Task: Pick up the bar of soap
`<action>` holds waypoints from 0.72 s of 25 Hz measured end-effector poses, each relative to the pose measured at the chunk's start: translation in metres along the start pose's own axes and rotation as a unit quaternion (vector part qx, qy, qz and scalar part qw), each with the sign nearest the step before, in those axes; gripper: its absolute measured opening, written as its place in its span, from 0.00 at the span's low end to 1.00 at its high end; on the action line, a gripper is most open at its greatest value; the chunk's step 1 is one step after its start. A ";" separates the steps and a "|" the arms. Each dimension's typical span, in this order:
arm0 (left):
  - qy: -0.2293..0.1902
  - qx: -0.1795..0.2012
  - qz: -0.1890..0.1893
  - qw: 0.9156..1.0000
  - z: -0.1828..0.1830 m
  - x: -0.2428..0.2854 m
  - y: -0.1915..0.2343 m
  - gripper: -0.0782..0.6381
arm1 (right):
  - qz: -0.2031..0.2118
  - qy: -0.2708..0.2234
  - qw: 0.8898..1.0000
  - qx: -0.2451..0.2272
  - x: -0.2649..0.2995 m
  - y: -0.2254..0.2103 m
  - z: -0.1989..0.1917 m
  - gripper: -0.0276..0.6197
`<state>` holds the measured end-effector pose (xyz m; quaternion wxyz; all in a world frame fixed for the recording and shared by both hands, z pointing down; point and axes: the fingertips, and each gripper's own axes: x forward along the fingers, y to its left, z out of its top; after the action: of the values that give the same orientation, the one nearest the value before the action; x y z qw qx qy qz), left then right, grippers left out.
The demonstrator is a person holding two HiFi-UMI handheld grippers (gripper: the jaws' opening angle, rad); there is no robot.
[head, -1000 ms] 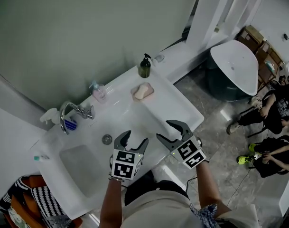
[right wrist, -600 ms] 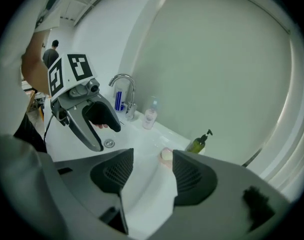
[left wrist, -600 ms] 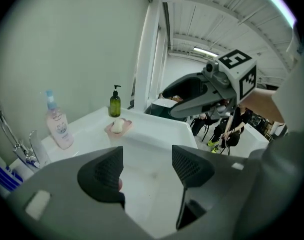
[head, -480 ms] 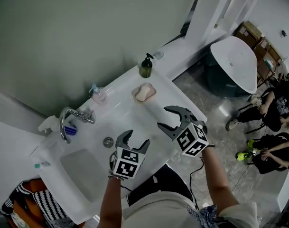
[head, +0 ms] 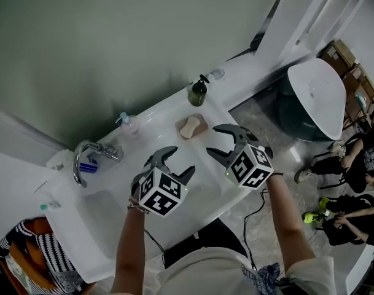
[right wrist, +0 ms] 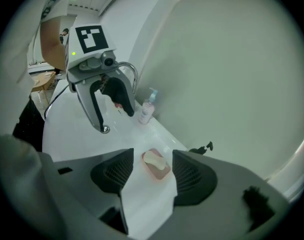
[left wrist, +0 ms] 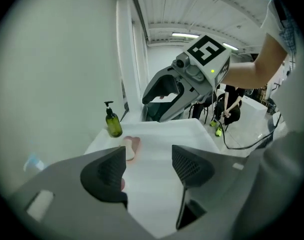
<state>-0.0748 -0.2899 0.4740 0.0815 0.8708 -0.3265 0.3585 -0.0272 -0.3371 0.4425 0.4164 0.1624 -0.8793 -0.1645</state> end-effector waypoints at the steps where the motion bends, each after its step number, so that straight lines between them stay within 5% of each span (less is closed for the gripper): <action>1: 0.009 0.011 0.004 1.000 0.004 0.006 0.009 0.52 | 0.005 0.001 1.000 -0.008 0.004 -0.006 -0.002 0.40; 9: 0.053 0.005 -0.016 0.998 0.025 0.056 0.050 0.52 | 0.082 -0.001 0.996 -0.043 0.037 -0.041 -0.017 0.40; 18: 0.127 -0.028 -0.062 0.990 -0.005 0.109 0.058 0.57 | 0.191 0.026 0.973 -0.125 0.087 -0.043 -0.044 0.40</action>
<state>-0.0562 -0.3882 0.5457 0.1690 0.8342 -0.2684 0.4512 -0.0380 -0.4188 0.5097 0.4802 -0.0579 -0.8553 -0.1859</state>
